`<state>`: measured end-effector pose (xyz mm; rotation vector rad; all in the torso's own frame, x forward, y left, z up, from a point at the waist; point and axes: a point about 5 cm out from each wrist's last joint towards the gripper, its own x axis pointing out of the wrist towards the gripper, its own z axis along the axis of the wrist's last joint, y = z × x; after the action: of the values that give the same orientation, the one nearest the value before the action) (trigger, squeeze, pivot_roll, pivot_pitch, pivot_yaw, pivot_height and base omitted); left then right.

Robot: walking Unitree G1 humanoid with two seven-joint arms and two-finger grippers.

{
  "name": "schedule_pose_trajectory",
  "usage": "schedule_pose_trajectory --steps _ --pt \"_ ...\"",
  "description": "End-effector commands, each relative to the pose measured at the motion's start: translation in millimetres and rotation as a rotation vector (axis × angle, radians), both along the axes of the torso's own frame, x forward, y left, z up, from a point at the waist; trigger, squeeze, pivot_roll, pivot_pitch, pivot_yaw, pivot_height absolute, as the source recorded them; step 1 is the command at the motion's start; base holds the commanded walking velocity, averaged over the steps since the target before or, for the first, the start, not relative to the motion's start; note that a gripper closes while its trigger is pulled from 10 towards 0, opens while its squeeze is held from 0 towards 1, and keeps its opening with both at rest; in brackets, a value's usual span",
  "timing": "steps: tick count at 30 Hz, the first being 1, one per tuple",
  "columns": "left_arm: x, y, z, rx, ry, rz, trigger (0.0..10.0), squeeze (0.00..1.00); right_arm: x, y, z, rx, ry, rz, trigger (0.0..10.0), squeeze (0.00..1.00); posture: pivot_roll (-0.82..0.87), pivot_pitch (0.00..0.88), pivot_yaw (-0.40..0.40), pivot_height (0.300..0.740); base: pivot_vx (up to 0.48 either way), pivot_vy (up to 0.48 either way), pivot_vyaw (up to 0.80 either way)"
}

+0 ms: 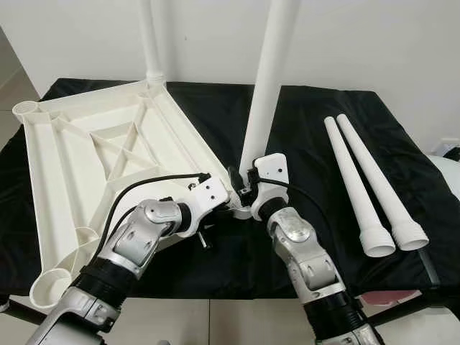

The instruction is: Building children table

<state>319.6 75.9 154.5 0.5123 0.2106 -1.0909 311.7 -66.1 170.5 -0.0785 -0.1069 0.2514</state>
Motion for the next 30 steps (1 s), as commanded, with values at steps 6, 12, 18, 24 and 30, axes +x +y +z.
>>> schedule_pose_trajectory --steps 6,12,18,24,30 --pt "-0.9 -9.7 12.8 -0.033 -0.040 -0.061 0.0 0.00 -2.5 -31.0 -58.9 -0.124 0.258 -0.207 0.0 0.00 0.05 0.143 -0.026 0.740 0.000 0.000 0.00" --pt "-1.1 -9.2 10.8 -0.030 -0.035 -0.060 0.0 0.00 1.2 -25.4 -46.7 -0.080 0.192 -0.165 10.0 1.00 0.05 0.143 -0.027 0.740 0.000 0.000 0.00" --pt "-3.0 -8.5 9.4 -0.027 -0.029 -0.070 0.0 0.00 2.9 -17.5 -24.9 0.004 0.094 -0.018 10.0 0.62 0.05 0.143 -0.027 0.740 0.000 0.000 0.00" --pt "-9.1 -4.5 4.4 -0.009 -0.012 -0.095 0.0 0.00 -4.8 -14.6 10.2 0.019 -0.074 0.244 10.0 0.00 0.05 0.144 -0.024 0.740 0.000 0.000 0.00" --pt "-16.1 -0.6 -0.1 0.011 0.001 -0.127 0.0 0.00 -8.1 -20.3 21.4 -0.056 -0.098 0.378 10.0 0.00 0.05 0.143 -0.024 0.740 0.000 0.000 0.00"
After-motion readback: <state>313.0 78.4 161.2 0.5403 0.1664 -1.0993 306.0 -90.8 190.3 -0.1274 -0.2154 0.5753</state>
